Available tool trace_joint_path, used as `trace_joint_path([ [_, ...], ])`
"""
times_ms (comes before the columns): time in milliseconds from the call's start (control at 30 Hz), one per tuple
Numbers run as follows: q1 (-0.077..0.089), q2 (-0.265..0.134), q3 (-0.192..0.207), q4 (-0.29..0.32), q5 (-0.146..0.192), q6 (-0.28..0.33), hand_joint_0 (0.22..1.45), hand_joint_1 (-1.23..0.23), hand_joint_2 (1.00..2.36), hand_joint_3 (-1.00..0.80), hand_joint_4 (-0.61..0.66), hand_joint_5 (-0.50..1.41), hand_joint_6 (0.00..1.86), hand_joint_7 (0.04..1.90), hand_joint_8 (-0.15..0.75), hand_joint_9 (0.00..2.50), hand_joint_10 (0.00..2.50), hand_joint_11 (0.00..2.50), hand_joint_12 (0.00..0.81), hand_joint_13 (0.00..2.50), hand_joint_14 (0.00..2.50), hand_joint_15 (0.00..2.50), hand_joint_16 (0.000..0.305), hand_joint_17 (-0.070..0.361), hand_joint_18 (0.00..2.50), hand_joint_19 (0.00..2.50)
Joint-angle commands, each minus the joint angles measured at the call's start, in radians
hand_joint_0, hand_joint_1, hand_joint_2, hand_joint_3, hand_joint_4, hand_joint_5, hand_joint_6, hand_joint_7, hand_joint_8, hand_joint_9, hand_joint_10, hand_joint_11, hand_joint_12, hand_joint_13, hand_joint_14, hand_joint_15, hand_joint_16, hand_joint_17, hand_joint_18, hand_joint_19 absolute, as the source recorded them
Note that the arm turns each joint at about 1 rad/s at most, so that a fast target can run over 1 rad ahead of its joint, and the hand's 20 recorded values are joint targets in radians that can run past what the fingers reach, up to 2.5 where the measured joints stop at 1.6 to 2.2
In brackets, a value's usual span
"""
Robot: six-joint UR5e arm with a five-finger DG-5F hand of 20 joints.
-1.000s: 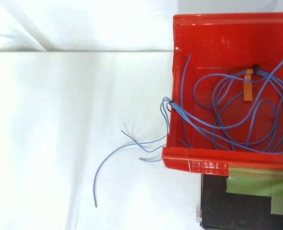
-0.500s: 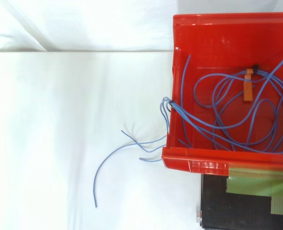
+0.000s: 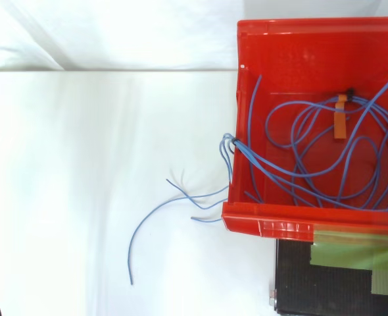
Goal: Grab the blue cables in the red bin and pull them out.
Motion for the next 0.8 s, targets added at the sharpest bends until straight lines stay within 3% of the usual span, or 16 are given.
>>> trace_joint_path([
  [0, 0.005, 0.000, 0.001, -0.026, 0.000, -0.171, 0.66, -0.96, 1.00, -1.00, 0.29, 0.64, 0.01, 0.53, 0.259, 0.81, 0.03, 0.71, 0.365, 0.74, 0.02, 0.61, 0.051, 0.114, 0.49, 0.64],
  [300, 0.011, -0.001, -0.001, -0.072, -0.009, -0.112, 0.66, -0.95, 1.00, -1.00, 0.29, 0.64, 0.01, 0.54, 0.263, 0.81, 0.02, 0.70, 0.365, 0.74, 0.02, 0.62, 0.051, 0.114, 0.49, 0.65],
  [367, 0.010, -0.035, 0.001, -0.072, -0.021, -0.109, 0.66, -0.95, 1.00, -1.00, 0.29, 0.64, 0.01, 0.54, 0.263, 0.81, 0.02, 0.70, 0.365, 0.75, 0.02, 0.62, 0.051, 0.114, 0.49, 0.65],
  [433, 0.010, -0.044, 0.001, -0.069, -0.029, -0.103, 0.66, -0.95, 1.00, -1.00, 0.29, 0.64, 0.01, 0.54, 0.263, 0.81, 0.02, 0.70, 0.364, 0.75, 0.02, 0.62, 0.051, 0.114, 0.50, 0.65],
  [467, 0.010, -0.072, 0.002, -0.061, -0.037, -0.089, 0.66, -0.95, 1.00, -1.00, 0.30, 0.64, 0.01, 0.54, 0.260, 0.81, 0.02, 0.70, 0.364, 0.75, 0.02, 0.62, 0.051, 0.114, 0.50, 0.65],
  [500, 0.010, -0.093, 0.025, -0.054, -0.046, -0.069, 0.66, -0.95, 1.00, -1.00, 0.30, 0.64, 0.01, 0.54, 0.263, 0.81, 0.03, 0.71, 0.364, 0.75, 0.02, 0.62, 0.051, 0.114, 0.50, 0.65],
  [600, 0.007, -0.121, 0.068, -0.063, -0.072, -0.069, 0.66, -0.95, 1.00, -1.00, 0.29, 0.64, 0.01, 0.54, 0.260, 0.82, 0.02, 0.71, 0.365, 0.75, 0.02, 0.62, 0.051, 0.114, 0.50, 0.65],
  [767, -0.003, -0.138, 0.087, -0.061, -0.109, -0.102, 0.66, -0.95, 1.00, -1.00, 0.29, 0.63, 0.01, 0.56, 0.266, 0.86, 0.03, 0.78, 0.366, 0.78, 0.02, 0.64, 0.050, 0.113, 0.50, 0.66],
])
